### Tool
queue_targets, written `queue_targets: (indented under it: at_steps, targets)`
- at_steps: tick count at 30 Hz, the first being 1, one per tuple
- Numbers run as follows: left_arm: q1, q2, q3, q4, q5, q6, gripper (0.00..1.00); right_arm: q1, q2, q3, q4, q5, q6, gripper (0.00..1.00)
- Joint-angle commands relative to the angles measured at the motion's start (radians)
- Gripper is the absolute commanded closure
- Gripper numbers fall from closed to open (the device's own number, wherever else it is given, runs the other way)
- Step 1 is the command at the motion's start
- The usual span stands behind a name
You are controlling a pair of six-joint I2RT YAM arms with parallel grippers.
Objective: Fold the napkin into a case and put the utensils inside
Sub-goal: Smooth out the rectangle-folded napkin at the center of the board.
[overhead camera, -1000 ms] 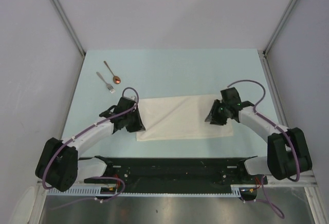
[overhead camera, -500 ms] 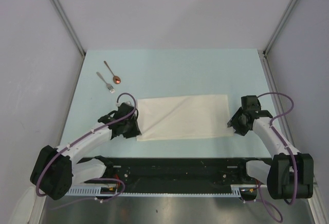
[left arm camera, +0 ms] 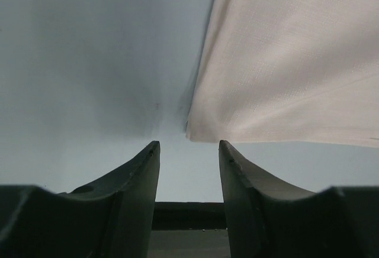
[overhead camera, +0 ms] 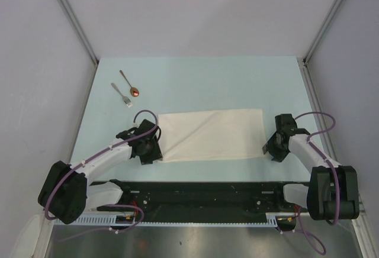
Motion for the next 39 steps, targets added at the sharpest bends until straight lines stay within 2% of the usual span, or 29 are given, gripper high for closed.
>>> queue_targets:
  at_steps: [1,8,17,23,24,25,27,29,30,32,34,36,39]
  targets:
    - [-0.014,0.002,0.02,-0.024,0.016,-0.065,0.5,0.0,0.049,-0.007,0.055,0.049,0.018,0.53]
    - [-0.022,0.017,0.001,0.001,0.053,-0.077,0.5,0.006,0.057,-0.025,0.065,0.047,0.037,0.73]
    - [-0.022,0.045,-0.029,0.035,0.016,-0.111,0.52,0.014,0.06,-0.033,0.083,0.03,0.042,0.76]
    - [-0.014,0.092,-0.06,0.074,-0.056,-0.119,0.67,0.013,0.062,-0.039,0.085,0.036,0.037,0.81]
    - [-0.01,0.109,-0.066,0.078,-0.061,-0.117,0.72,0.011,0.06,-0.041,0.083,0.039,0.037,0.83]
    - [-0.006,0.112,-0.069,0.076,-0.053,-0.113,0.81,0.01,0.057,-0.042,0.085,0.041,0.035,0.84]
    - [-0.017,0.109,-0.065,0.082,-0.026,-0.047,0.89,0.011,0.056,-0.039,0.078,0.04,0.032,0.86]
    - [-0.04,0.044,-0.061,0.068,-0.035,-0.007,0.84,0.01,0.05,-0.032,0.072,0.038,0.031,0.86]
    - [-0.057,0.007,-0.065,0.068,-0.035,0.031,0.78,0.01,0.048,-0.027,0.068,0.036,0.028,0.86]
    - [-0.057,-0.127,-0.054,0.044,-0.042,0.047,0.58,0.011,0.039,-0.004,0.052,0.026,0.019,0.85]
    - [-0.054,-0.217,0.007,0.03,-0.067,0.064,0.43,0.017,0.036,0.02,0.023,0.02,0.015,0.8]
    - [-0.031,-0.228,0.073,0.016,-0.087,0.067,0.32,0.025,0.022,0.051,0.013,0.016,0.012,0.76]
    - [0.073,-0.152,0.184,0.062,-0.036,0.12,0.29,0.025,0.0,0.077,-0.004,0.01,0.0,0.69]
